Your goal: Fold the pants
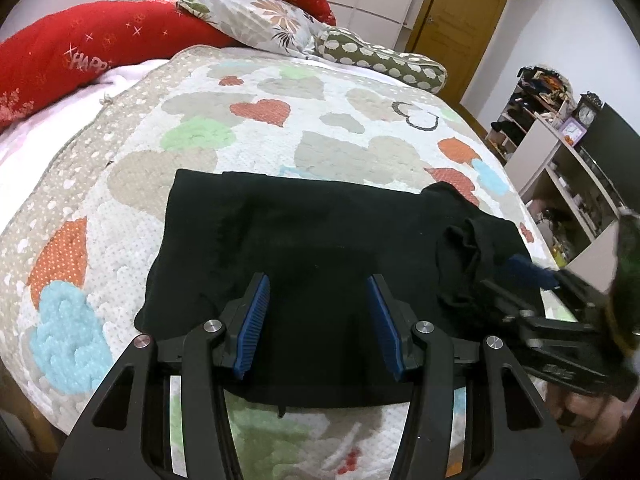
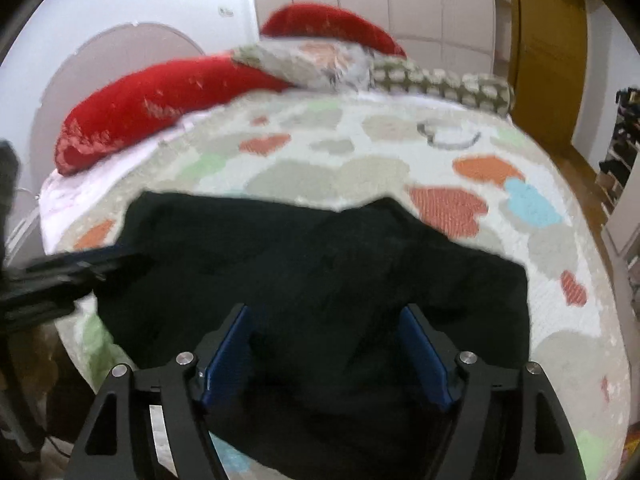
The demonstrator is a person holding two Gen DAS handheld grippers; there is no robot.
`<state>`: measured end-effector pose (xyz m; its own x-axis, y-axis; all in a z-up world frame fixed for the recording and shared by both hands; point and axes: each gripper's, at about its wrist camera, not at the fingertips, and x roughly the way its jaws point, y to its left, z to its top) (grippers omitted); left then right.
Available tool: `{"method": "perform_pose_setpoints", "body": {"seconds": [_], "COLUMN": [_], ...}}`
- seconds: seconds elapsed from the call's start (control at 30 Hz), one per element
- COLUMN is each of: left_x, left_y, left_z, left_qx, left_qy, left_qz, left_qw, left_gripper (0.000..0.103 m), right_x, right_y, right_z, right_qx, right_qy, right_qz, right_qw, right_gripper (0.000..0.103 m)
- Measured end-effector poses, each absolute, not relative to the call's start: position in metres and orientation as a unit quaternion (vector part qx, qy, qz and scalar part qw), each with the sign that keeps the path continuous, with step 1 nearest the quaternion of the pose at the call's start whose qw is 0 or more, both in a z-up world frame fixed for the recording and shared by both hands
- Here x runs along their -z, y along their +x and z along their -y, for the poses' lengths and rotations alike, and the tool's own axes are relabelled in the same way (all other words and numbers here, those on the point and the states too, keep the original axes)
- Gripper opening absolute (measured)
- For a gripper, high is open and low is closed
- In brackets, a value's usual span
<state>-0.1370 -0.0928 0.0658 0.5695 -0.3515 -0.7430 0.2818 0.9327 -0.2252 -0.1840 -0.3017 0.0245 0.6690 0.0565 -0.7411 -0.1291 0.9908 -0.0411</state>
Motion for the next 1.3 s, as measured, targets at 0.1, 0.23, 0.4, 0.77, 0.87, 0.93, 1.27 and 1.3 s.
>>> {"method": "perform_pose_setpoints", "body": {"seconds": [0.1, 0.23, 0.4, 0.77, 0.87, 0.93, 1.27, 1.3], "left_x": [-0.07, -0.071, -0.07, -0.058, -0.055, -0.054, -0.056, -0.056], "left_y": [-0.139, -0.14, -0.138, -0.134, -0.134, -0.134, -0.136, -0.137], "left_z": [0.092, 0.089, 0.09, 0.082, 0.078, 0.076, 0.07, 0.07], "left_qx": [0.177, 0.178, 0.183, 0.171, 0.159, 0.154, 0.152, 0.152], "left_qy": [-0.039, -0.042, -0.049, -0.064, -0.062, -0.06, -0.063, -0.062], "left_qz": [-0.421, -0.42, -0.424, -0.444, -0.447, -0.445, -0.442, -0.442], "left_qw": [0.889, 0.889, 0.886, 0.877, 0.878, 0.88, 0.882, 0.882], "left_gripper": [0.05, 0.05, 0.05, 0.05, 0.05, 0.05, 0.05, 0.05], "right_x": [-0.019, -0.028, -0.037, -0.019, -0.02, -0.031, -0.01, -0.01], "right_y": [-0.182, -0.188, -0.195, -0.185, -0.183, -0.184, -0.171, -0.171], "right_z": [0.301, 0.298, 0.305, 0.326, 0.323, 0.322, 0.316, 0.316], "right_qx": [-0.054, -0.06, -0.047, -0.051, -0.052, -0.055, -0.061, -0.06], "right_qy": [-0.035, -0.033, -0.032, 0.008, 0.003, 0.005, 0.001, 0.004], "right_qz": [-0.416, -0.407, -0.402, -0.422, -0.423, -0.409, -0.431, -0.427], "right_qw": [0.907, 0.911, 0.914, 0.905, 0.905, 0.911, 0.9, 0.902], "right_gripper": [0.074, 0.075, 0.075, 0.074, 0.074, 0.075, 0.075, 0.075]}}
